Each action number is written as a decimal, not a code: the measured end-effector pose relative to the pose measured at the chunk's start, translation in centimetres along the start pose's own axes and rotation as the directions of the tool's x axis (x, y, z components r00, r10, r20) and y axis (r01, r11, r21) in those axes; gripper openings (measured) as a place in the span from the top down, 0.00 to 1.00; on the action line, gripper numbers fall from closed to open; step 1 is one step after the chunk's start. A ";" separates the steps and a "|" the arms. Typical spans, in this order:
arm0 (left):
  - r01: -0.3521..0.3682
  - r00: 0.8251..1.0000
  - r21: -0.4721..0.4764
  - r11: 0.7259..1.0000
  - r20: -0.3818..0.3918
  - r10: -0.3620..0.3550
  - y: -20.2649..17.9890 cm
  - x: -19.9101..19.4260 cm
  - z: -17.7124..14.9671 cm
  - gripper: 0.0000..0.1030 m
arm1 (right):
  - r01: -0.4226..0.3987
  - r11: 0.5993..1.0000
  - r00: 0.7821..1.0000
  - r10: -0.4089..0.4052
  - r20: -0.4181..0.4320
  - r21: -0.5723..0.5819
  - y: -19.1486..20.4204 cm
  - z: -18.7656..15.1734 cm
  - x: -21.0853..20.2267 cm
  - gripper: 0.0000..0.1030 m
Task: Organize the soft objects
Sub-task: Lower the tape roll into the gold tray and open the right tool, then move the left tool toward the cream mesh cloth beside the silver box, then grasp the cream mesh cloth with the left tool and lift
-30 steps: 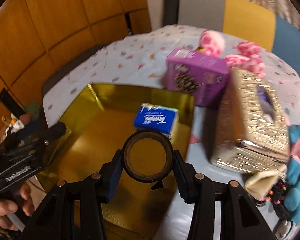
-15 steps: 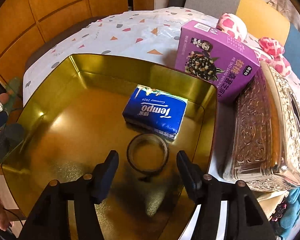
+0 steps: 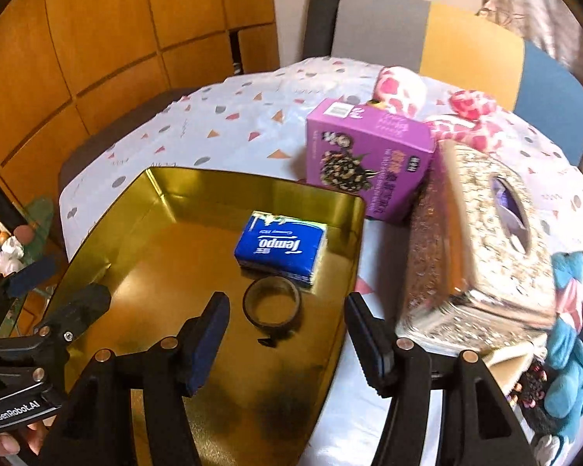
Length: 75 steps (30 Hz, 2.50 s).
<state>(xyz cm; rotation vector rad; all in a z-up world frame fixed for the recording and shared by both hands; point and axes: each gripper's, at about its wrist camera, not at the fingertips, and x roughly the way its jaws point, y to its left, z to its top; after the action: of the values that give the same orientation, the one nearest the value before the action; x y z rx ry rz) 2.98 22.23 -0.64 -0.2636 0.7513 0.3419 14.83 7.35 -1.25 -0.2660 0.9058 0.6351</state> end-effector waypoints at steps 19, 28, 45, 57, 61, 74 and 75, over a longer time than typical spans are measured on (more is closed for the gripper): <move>0.071 0.997 0.175 0.982 0.009 -0.074 -6.3 -1.7 -0.6 0.09 | 0.121 0.973 0.979 -0.150 0.140 0.197 -7.3 -3.2 -6.6 0.34; 0.118 0.993 0.247 0.962 -0.009 -0.120 -9.3 -2.3 -1.1 0.09 | 0.183 0.930 0.955 -0.245 0.166 0.319 -12.7 -4.9 -9.6 0.34; 0.267 0.963 0.450 0.852 -0.087 -0.256 -17.6 -3.2 -2.6 0.18 | 0.331 0.591 0.832 -0.550 0.067 0.735 -31.0 -13.2 -15.0 0.34; 0.429 0.900 0.422 0.799 -0.281 -0.334 -26.3 2.6 -4.7 0.61 | 0.203 0.547 0.887 -0.454 0.084 0.812 -32.9 -15.0 -14.7 0.34; 0.430 0.899 0.444 0.786 -0.286 -0.330 -28.4 3.8 -5.1 0.61 | 0.188 0.561 0.897 -0.433 0.093 0.806 -32.8 -14.8 -14.2 0.34; 0.492 0.859 0.375 0.786 -0.359 -0.366 -30.3 7.1 -5.9 0.95 | 0.172 0.572 0.907 -0.410 0.098 0.802 -32.9 -14.7 -13.7 0.34; 0.502 0.852 0.369 0.782 -0.365 -0.375 -30.0 6.6 -6.2 0.95 | 0.171 0.569 0.907 -0.410 0.097 0.804 -32.9 -14.7 -13.7 0.34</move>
<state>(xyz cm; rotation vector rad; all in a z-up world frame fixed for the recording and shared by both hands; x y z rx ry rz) 15.47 -5.96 -6.28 -0.0348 0.9900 -0.3363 19.38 -30.96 -0.67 0.4658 0.7622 -0.0938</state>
